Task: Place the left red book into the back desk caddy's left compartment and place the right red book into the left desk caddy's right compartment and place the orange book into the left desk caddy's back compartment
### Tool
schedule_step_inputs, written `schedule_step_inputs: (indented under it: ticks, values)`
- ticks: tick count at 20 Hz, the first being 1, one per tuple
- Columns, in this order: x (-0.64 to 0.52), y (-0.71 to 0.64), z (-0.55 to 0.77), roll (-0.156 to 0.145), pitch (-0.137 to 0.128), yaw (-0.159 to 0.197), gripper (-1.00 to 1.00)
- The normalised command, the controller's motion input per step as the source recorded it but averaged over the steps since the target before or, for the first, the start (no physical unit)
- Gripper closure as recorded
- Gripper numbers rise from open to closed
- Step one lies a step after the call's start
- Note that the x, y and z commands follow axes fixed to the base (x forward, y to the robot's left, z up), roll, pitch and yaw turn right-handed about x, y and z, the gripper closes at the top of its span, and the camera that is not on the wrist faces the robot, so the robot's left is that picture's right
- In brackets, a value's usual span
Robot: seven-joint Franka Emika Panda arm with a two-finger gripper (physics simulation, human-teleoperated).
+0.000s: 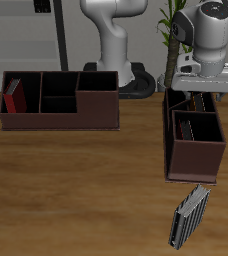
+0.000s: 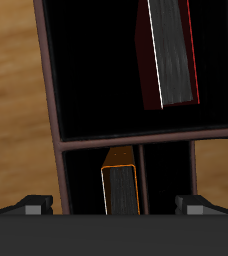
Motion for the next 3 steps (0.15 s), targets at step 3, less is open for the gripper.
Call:
schedule_step_inputs:
  ticks: [3]
  values:
    - [-0.14, -0.24, 0.30, 0.029, -0.040, -0.054, -1.00]
